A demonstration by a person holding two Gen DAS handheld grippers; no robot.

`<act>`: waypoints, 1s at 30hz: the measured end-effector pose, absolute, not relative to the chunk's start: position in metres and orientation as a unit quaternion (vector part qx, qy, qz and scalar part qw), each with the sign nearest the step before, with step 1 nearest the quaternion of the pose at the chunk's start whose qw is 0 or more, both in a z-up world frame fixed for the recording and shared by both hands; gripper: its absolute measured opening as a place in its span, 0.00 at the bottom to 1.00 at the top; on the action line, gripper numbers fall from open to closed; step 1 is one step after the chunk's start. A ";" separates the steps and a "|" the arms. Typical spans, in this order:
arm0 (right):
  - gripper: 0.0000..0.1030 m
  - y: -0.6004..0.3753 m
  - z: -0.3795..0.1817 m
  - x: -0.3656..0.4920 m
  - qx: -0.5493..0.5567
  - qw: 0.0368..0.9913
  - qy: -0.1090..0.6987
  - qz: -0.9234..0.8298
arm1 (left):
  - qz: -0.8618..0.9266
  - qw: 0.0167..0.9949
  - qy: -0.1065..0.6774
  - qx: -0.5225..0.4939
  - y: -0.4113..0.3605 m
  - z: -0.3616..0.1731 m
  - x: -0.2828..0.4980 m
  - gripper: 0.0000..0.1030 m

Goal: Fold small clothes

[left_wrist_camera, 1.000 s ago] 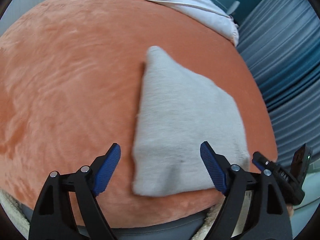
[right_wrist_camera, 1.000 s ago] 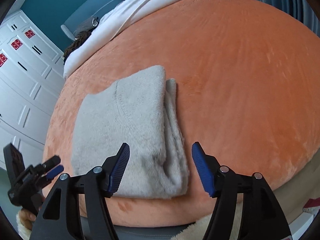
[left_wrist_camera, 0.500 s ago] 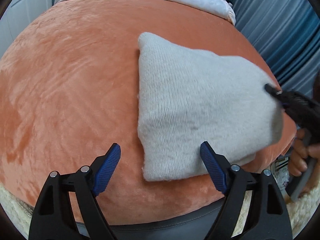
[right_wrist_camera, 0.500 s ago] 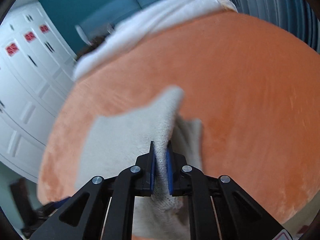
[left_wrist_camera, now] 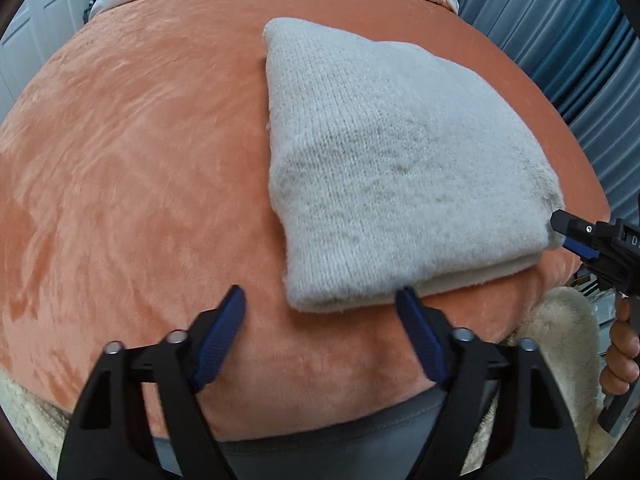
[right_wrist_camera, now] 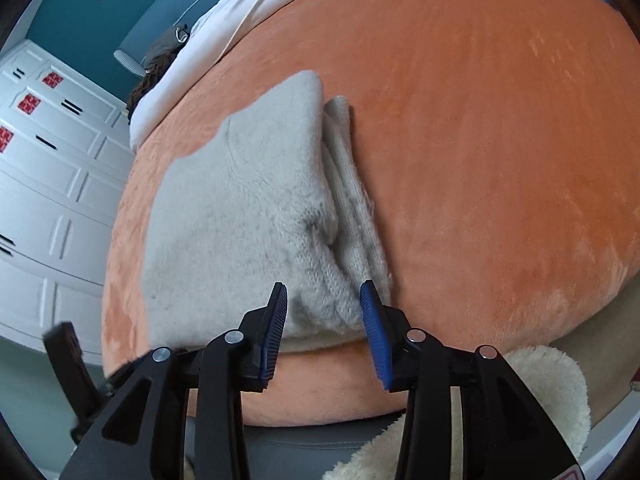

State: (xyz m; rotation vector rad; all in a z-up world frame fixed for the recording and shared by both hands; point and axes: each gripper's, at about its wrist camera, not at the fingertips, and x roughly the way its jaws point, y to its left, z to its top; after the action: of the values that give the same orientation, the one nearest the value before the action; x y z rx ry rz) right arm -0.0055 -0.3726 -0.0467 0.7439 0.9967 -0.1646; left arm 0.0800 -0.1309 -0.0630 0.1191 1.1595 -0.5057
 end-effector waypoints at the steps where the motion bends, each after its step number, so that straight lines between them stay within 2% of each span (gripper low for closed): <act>1: 0.38 -0.370 -0.046 -0.002 0.345 0.812 0.465 -0.077 | -0.242 0.800 0.547 0.056 -0.132 -0.064 0.082 0.48; 2: 0.32 -0.369 -0.044 -0.001 0.342 0.813 0.464 -0.078 | -0.246 0.795 0.552 0.051 -0.132 -0.064 0.082 0.40; 3: 0.26 -0.368 -0.042 0.004 0.337 0.814 0.468 -0.077 | -0.254 0.789 0.558 0.038 -0.129 -0.063 0.085 0.27; 4: 0.14 -0.371 -0.038 0.006 0.334 0.817 0.466 -0.070 | -0.258 0.786 0.561 0.030 -0.126 -0.060 0.086 0.20; 6: 0.12 -0.370 -0.023 0.007 0.332 0.828 0.447 -0.062 | -0.249 0.798 0.548 0.028 -0.119 -0.050 0.088 0.09; 10: 0.11 -0.363 0.020 -0.009 0.303 0.863 0.401 -0.063 | -0.241 0.804 0.544 0.001 -0.104 -0.037 0.095 0.09; 15: 0.10 -0.359 -0.067 -0.002 0.262 0.804 0.524 -0.097 | -0.222 0.783 0.580 0.022 -0.111 -0.068 0.087 0.09; 18: 0.17 -0.363 -0.048 -0.007 0.270 0.818 0.500 -0.095 | -0.227 0.784 0.577 0.036 -0.108 -0.055 0.079 0.10; 20: 0.23 -0.372 -0.029 -0.008 0.289 0.825 0.478 -0.093 | -0.245 0.785 0.568 0.025 -0.105 -0.034 0.077 0.14; 21: 0.23 -0.377 -0.021 -0.007 0.295 0.830 0.465 -0.089 | -0.251 0.790 0.559 0.024 -0.105 -0.022 0.077 0.25; 22: 0.26 -0.383 -0.012 -0.005 0.299 0.835 0.452 -0.089 | -0.257 0.797 0.546 0.021 -0.105 -0.010 0.077 0.41; 24: 0.39 -0.394 -0.003 0.006 0.309 0.843 0.433 -0.085 | -0.265 0.814 0.517 0.009 -0.112 0.013 0.085 0.54; 25: 0.44 -0.400 -0.004 0.016 0.313 0.844 0.428 -0.081 | -0.270 0.818 0.507 0.007 -0.119 0.019 0.090 0.56; 28: 0.45 -0.403 -0.023 0.054 0.313 0.836 0.445 -0.073 | -0.258 0.833 0.489 0.025 -0.146 0.017 0.113 0.57; 30: 0.22 -0.397 -0.038 0.076 0.304 0.829 0.465 -0.070 | -0.238 0.832 0.500 0.037 -0.159 0.005 0.125 0.56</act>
State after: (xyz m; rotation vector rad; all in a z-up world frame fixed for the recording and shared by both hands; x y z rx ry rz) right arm 0.0760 -0.3973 -0.0384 0.6445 0.9876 -0.1491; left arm 0.1245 -0.1591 0.0054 0.0775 1.0608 -0.5057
